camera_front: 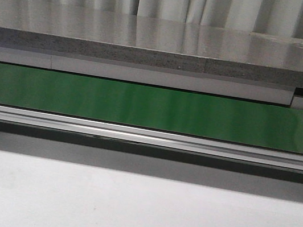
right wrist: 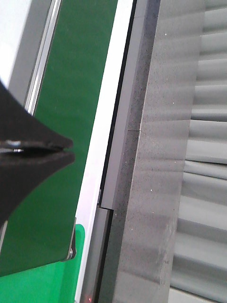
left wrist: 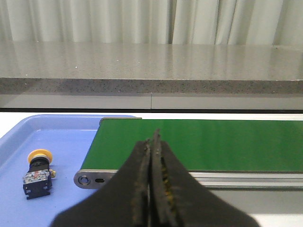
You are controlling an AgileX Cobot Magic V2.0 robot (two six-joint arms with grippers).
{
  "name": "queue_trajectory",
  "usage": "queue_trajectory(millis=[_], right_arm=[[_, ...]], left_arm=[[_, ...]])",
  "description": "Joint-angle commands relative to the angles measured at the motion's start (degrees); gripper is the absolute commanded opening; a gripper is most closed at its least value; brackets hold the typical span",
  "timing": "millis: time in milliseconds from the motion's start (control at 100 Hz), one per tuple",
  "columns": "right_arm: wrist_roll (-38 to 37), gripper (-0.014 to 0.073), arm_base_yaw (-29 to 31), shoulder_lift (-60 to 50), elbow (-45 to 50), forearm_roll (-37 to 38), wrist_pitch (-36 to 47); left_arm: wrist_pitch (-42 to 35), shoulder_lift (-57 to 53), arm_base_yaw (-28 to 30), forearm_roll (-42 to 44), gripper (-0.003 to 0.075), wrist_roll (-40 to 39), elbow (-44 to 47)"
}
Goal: Move button from right to left
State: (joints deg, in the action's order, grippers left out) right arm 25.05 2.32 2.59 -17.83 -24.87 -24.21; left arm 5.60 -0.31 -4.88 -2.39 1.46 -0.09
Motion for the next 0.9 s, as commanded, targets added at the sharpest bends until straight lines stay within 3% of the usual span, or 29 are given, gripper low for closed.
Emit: queue_trajectory(millis=[0, 400, 480, 580, 730, 890], right_arm=[[0.35, -0.0066, -0.06, 0.68, -1.43, -1.0, 4.16], [0.35, -0.0066, -0.06, 0.68, -1.38, -1.0, 4.23], [-0.05, -0.0066, -0.06, 0.68, -0.61, -0.05, 7.85], [-6.21, -0.0066, -0.06, 0.68, 1.93, 7.42, 14.75], [-22.16, -0.0066, -0.14, 0.68, 6.38, 21.0, 19.77], [-25.05, -0.0066, -0.14, -0.02, 11.07, 24.4, 25.24]], left_arm=[[-3.86, -1.78, 0.15, -0.53, -0.002, -0.61, 2.6], [-3.86, -1.78, 0.15, -0.53, -0.002, -0.61, 2.6], [-3.86, -1.78, 0.15, -0.53, -0.002, -0.61, 2.6], [-3.86, -1.78, 0.15, -0.53, -0.002, -0.61, 2.6], [-3.86, -1.78, 0.15, -0.53, -0.002, -0.61, 2.6], [-3.86, -1.78, 0.15, -0.53, -0.002, -0.61, 2.6]])
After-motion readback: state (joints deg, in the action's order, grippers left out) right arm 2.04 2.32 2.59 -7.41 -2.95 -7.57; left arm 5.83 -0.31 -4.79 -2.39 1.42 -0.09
